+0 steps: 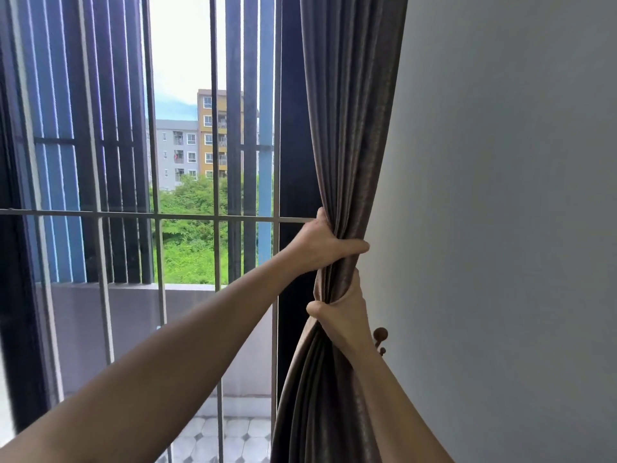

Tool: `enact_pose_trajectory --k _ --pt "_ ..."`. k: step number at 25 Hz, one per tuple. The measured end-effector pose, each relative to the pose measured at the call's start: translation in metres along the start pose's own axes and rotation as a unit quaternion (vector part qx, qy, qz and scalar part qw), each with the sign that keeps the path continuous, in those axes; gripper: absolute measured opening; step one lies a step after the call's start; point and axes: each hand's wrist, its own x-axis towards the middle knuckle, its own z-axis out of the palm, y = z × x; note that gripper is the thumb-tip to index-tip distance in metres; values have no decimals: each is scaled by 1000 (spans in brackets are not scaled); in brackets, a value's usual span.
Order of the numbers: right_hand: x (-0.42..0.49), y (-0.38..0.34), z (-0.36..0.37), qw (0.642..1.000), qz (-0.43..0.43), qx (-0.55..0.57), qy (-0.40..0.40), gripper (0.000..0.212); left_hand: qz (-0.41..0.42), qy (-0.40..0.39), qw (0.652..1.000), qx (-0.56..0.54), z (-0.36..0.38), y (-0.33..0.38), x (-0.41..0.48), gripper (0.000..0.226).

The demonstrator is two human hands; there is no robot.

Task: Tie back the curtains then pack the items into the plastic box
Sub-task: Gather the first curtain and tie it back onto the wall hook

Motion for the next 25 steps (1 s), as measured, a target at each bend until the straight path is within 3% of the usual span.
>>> enact_pose_trajectory --k 2,3,5,11,14,18,25 --pt "-1 3 -1 1000 -7 16 -2 73 -10 -24 977 -213 9 -1 1 78" --pt "-2 6 -1 1000 -7 21 3 73 0 -28 968 -250 14 0 2 75" --pt "-6 16 0 1000 6 26 2 71 26 -31 968 -247 20 6 1 70" --pt "-42 51 14 996 55 56 -46 41 31 -17 968 -247 14 6 -10 68" --pt "-46 54 16 995 50 67 -52 40 40 13 966 -255 17 -3 -19 72" --pt "-43 55 4 994 38 89 -52 44 47 -12 967 -252 43 -29 -30 86" --pt "-68 70 -3 982 49 160 -87 54 47 2 954 -297 61 -26 -36 74"
